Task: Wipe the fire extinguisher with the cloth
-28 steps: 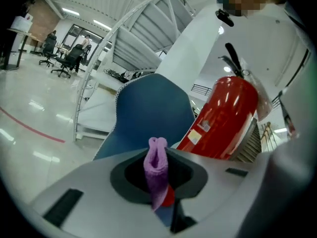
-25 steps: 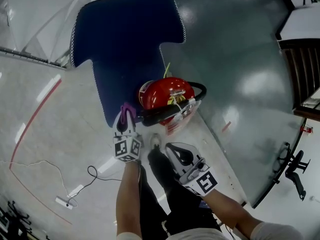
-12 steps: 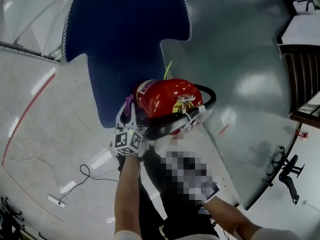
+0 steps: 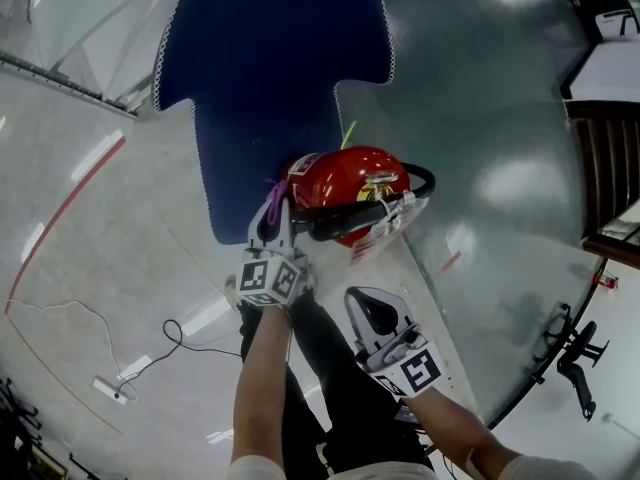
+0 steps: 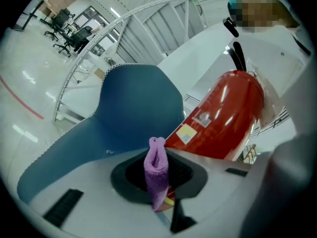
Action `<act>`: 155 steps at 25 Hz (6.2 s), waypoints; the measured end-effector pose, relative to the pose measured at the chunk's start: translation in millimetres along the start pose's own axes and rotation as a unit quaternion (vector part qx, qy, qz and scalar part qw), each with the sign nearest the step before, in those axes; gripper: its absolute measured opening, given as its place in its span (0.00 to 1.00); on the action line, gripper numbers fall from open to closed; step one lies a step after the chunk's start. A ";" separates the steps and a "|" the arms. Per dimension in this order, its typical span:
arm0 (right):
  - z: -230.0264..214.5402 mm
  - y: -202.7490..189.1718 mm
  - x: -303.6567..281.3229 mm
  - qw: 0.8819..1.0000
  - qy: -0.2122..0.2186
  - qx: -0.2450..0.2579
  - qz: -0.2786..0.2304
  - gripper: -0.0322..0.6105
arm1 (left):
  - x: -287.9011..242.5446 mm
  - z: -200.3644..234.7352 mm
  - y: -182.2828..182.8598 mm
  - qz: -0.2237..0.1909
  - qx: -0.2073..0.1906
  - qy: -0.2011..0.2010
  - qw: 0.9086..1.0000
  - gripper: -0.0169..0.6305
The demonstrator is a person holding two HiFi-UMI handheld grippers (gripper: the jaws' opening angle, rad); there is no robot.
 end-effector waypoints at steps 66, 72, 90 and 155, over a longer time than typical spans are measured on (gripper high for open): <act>-15.0 21.4 21.2 0.972 0.205 0.100 0.063 0.07 | 105.3 -29.1 -9.3 -0.127 0.002 0.249 0.960 0.10; -32.0 4.0 17.3 0.975 0.190 0.084 0.082 0.07 | 69.6 3.9 -47.5 -0.108 0.028 0.249 0.962 0.10; -52.2 9.4 -6.4 0.978 0.172 0.086 0.083 0.07 | 24.1 -21.5 -31.8 -0.156 0.101 0.158 0.970 0.10; -54.1 13.3 8.9 0.910 0.350 0.190 0.119 0.07 | 138.1 -100.8 -34.9 -0.297 0.112 0.379 0.869 0.10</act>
Point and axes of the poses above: the fingertips, and each gripper's own axes: x backward along the fingers, z to its left, y out of its top, the point moved 2 cm from there along x, backward along the fingers, and after that the axes turned 2 degrees about z, right-handed, at the moved point
